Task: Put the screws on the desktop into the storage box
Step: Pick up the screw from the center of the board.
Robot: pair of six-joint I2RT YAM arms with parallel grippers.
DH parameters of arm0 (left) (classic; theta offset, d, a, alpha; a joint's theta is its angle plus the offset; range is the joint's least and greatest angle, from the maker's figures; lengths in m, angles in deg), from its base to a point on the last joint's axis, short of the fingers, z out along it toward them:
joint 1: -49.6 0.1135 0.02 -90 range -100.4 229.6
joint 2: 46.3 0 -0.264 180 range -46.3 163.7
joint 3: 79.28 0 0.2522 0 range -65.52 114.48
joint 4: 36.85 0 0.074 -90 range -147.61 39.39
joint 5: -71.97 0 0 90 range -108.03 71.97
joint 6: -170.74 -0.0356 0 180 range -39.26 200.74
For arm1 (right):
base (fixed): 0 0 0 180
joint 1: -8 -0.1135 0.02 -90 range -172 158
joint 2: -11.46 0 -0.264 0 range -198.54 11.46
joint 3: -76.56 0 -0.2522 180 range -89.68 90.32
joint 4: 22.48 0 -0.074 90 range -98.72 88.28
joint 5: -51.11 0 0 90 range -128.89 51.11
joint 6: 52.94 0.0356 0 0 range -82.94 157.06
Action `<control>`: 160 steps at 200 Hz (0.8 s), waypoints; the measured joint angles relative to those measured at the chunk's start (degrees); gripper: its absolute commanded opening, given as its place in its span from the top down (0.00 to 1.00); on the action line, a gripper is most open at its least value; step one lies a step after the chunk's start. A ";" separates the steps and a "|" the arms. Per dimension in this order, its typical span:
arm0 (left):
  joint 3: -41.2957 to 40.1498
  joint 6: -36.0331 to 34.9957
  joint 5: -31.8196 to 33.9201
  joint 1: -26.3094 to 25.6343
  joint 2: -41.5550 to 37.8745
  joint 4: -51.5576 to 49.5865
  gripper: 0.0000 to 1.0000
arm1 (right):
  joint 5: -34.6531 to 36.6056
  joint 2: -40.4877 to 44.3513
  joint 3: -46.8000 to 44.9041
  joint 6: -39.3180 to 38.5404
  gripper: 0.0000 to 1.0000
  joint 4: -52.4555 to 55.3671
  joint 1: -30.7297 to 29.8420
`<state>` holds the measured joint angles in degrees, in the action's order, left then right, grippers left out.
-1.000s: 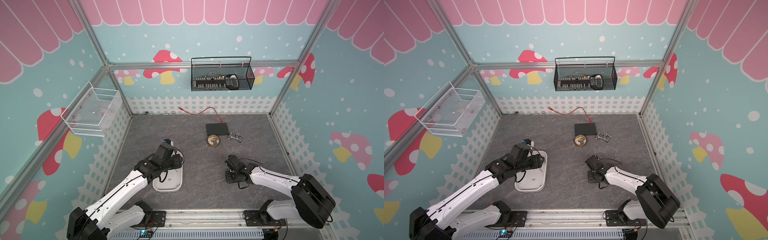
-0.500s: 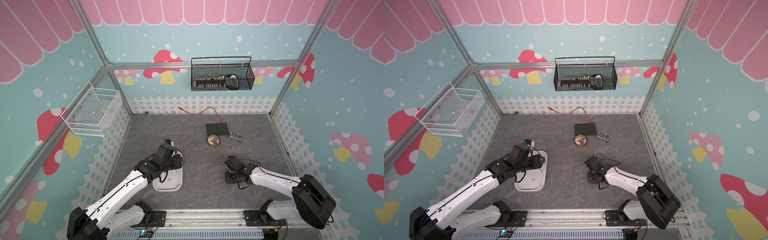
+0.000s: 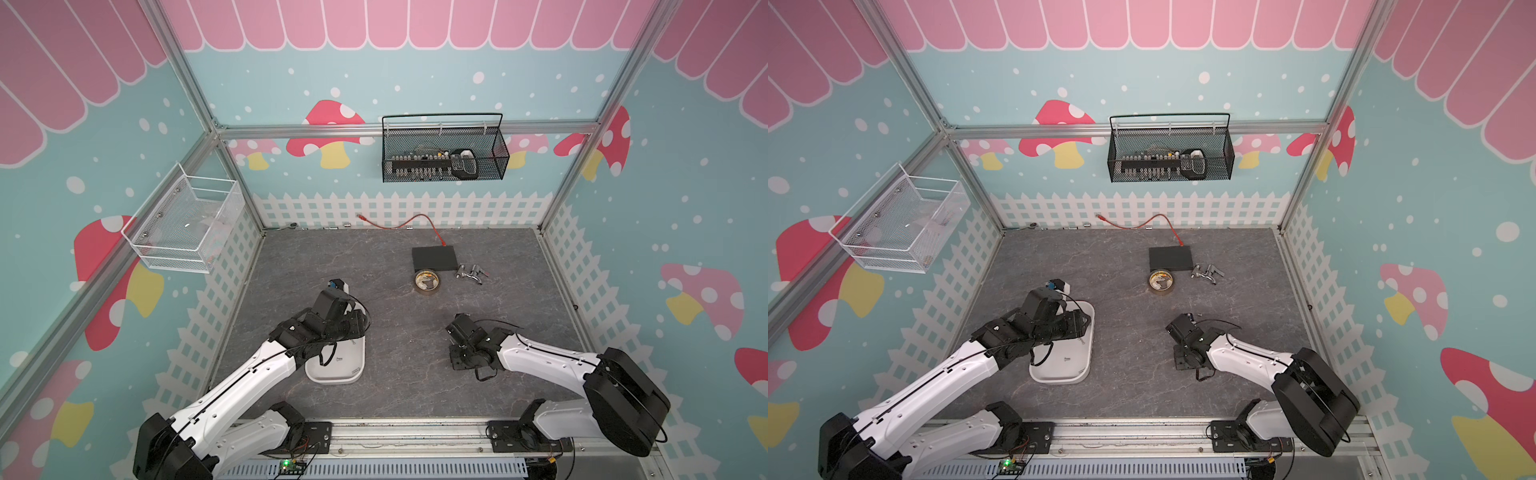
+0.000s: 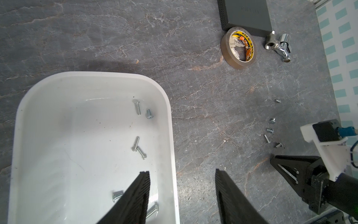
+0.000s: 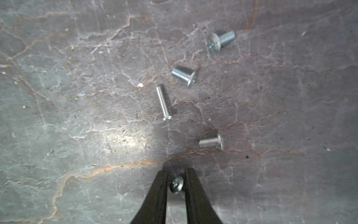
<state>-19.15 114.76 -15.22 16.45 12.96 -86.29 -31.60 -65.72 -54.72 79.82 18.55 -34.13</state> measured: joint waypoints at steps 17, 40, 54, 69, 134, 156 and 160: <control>0.00 0.00 0.02 0.00 0.00 0.00 0.42 | 0.20 -0.33 0.31 0.33 0.84 0.35 0.00; 0.00 0.02 0.02 -0.07 0.00 0.00 0.42 | 0.22 -0.57 0.63 0.48 0.90 0.57 -0.20; 0.00 0.02 0.02 -0.11 0.00 0.00 0.42 | 0.33 -0.55 0.70 0.66 0.93 0.63 -0.33; 0.00 0.02 0.07 -0.20 0.00 0.00 0.42 | 0.22 -0.46 0.79 0.57 0.95 0.72 -0.33; -0.02 0.04 1.25 -0.31 -1.77 0.00 0.42 | -14.05 2.80 4.83 0.04 0.97 -2.38 -1.05; -0.02 0.07 2.01 -0.31 -3.48 0.00 0.42 | -18.43 1.51 10.27 1.09 0.98 -5.18 -3.08; -0.02 0.09 2.19 -0.31 -3.78 0.00 0.42 | -19.04 0.98 11.32 1.29 0.98 -5.66 -3.54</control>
<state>-19.17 114.85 -13.03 16.14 9.18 -86.29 -50.64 -64.74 -43.40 81.11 12.89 -37.67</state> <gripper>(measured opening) 0.583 0.094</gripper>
